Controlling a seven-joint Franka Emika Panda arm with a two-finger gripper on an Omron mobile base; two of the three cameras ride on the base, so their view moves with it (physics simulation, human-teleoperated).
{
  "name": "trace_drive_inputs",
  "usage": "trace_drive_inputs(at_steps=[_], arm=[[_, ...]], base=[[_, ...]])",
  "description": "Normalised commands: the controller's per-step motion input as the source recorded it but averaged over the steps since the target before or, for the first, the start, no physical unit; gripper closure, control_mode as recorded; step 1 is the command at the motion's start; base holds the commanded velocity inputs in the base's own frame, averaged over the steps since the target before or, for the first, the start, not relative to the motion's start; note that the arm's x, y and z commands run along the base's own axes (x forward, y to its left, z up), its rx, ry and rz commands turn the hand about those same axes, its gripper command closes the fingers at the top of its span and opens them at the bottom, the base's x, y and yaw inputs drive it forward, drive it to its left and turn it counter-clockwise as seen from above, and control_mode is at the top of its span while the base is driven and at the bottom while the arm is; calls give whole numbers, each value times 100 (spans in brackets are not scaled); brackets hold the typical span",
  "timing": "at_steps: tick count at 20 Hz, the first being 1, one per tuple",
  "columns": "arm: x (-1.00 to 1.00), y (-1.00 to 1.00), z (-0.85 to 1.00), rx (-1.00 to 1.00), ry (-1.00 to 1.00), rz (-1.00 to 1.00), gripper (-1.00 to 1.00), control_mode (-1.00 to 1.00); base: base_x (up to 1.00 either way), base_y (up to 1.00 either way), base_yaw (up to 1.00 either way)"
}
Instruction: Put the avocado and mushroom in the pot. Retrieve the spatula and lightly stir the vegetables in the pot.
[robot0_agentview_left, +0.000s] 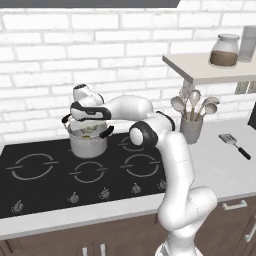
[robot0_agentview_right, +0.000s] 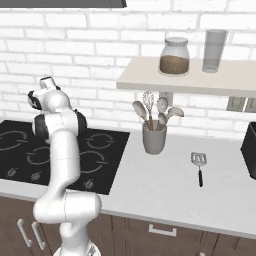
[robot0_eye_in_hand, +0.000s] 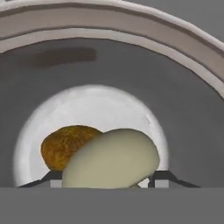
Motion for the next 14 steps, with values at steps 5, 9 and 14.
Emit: trace_drive_inputs(at_steps=[5,9,14], arm=[[-62,-44,24,5,-19,0,-100,-100],[-78,-41,33,8,-23,0,-100,-100],[-100,-79,43,10,-29,0,-100,-100]], base=[[0,0,0],[0,0,0],[0,0,0]])
